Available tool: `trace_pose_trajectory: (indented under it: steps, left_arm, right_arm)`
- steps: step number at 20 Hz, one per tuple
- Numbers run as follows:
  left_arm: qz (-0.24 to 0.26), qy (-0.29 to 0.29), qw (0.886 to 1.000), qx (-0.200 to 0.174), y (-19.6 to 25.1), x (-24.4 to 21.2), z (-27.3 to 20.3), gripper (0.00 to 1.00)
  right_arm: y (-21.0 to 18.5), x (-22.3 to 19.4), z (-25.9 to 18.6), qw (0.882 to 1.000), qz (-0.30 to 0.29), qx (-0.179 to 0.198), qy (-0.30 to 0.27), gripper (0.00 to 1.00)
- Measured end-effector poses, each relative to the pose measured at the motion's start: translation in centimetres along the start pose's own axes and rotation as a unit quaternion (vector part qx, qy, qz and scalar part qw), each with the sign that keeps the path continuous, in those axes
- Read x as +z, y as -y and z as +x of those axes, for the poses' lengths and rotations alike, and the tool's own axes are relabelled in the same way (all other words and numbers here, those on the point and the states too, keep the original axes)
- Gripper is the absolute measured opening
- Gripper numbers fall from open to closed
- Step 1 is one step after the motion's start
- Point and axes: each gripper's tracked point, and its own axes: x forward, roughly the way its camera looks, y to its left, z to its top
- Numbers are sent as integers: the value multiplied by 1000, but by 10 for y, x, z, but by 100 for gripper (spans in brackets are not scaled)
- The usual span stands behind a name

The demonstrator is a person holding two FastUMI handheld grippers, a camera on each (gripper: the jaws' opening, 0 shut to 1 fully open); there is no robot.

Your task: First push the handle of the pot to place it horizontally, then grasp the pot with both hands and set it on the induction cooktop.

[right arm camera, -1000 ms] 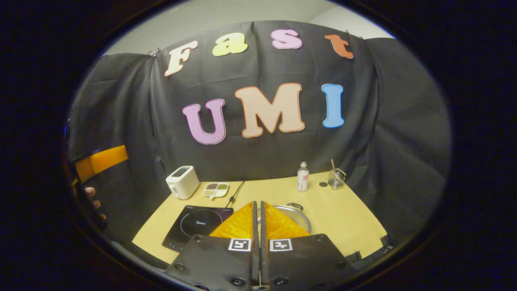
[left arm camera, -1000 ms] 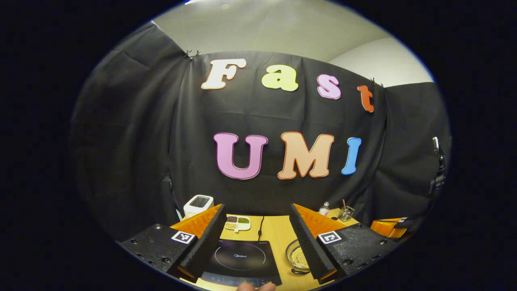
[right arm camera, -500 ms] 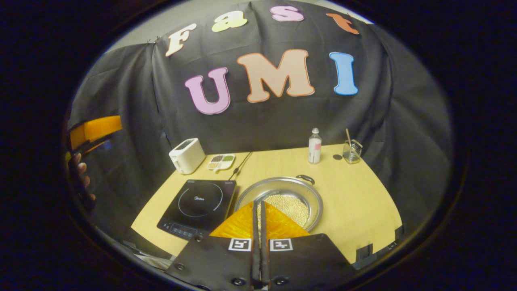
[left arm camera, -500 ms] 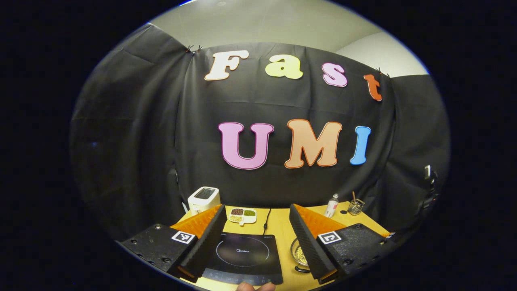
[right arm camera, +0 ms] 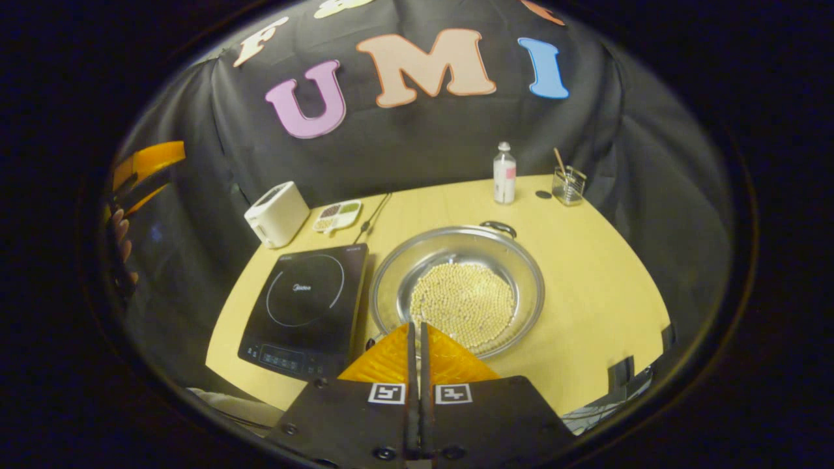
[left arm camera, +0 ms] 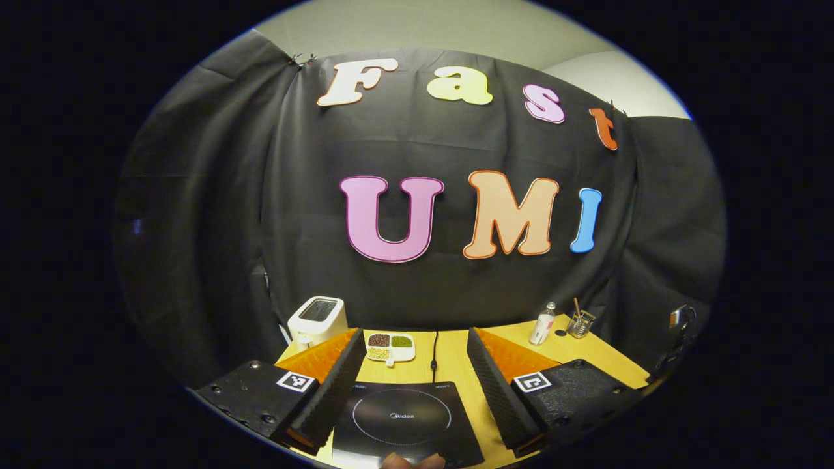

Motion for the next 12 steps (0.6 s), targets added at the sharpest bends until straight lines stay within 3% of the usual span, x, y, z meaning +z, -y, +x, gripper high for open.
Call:
trace_pose_trajectory:
  steps: [4, 12]
  left_arm:
    - [-7, -17, 999, -44, -5, -27, 24, 95]
    - [-7, -47, 996, -77, -26, -58, 46, 95]
  right_arm:
    - [-1, -34, 17, 998, 5, -42, -44, 3]
    - [3, -79, 49, 988, 9, -100, -114, 3]
